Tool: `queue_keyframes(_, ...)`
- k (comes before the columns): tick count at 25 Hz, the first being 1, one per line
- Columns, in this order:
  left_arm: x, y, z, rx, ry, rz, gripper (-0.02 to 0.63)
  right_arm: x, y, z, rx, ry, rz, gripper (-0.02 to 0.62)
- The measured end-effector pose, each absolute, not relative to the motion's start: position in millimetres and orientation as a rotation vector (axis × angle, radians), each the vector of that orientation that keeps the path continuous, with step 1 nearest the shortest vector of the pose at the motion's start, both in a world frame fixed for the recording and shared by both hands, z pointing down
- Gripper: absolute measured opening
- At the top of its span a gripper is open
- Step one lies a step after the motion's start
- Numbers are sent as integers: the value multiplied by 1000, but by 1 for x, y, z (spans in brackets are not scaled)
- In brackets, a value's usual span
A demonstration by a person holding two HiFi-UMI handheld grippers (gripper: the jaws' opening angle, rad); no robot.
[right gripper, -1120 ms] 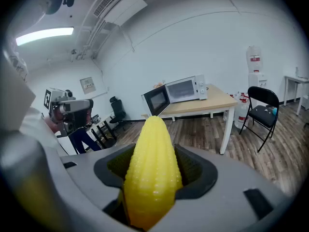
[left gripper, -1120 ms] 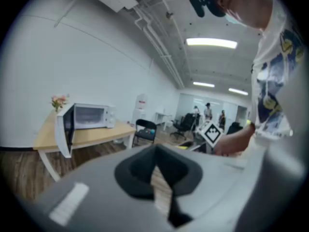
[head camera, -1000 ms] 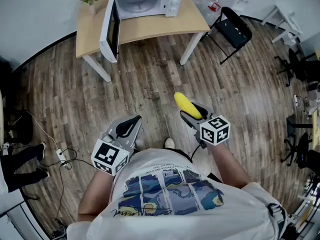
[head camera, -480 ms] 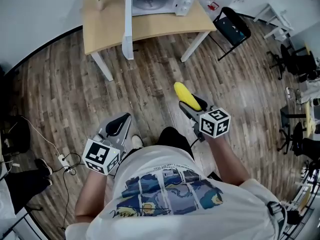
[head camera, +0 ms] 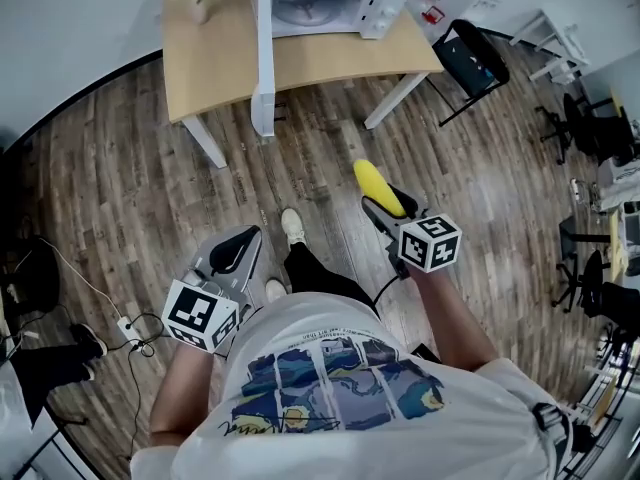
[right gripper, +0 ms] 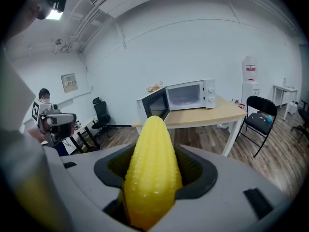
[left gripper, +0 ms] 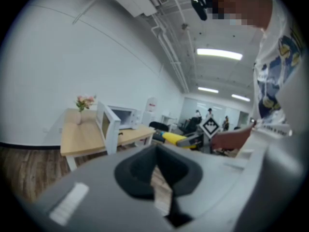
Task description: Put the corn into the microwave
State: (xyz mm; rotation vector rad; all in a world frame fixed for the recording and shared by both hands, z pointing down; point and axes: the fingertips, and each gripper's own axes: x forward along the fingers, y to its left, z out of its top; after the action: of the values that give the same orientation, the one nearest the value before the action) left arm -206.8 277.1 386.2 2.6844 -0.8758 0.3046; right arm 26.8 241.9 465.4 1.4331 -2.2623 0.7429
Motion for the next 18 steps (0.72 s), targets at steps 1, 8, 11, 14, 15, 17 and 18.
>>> queue_keyframes(1,-206,265,386,2683,-889,307,9,31,227,467,1434,-2262,733,252)
queue_keyframes(8,-198,173,371,2662,-989,350,9,46,109,472,1397,-2284,677,252)
queue_keyframes(11,-190,135,364,2654,-1032,350,9,56,57,473,1378,-2293,650,252)
queue_keyframes(14,-180,107,361,2644,-1057,361,9,69,12,475,1369,-2294,625,252)
queue_keyframes(15,-177,100,360,2640,-1061,359,9,72,-2,476,1367,-2292,615,252)
queue_keyframes(17,-172,88,360,2631,-1068,349,9,77,-28,476,1366,-2289,593,252)
queue_keyframes(18,-172,82,360,2626,-1069,345,9,78,-41,475,1370,-2288,584,252)
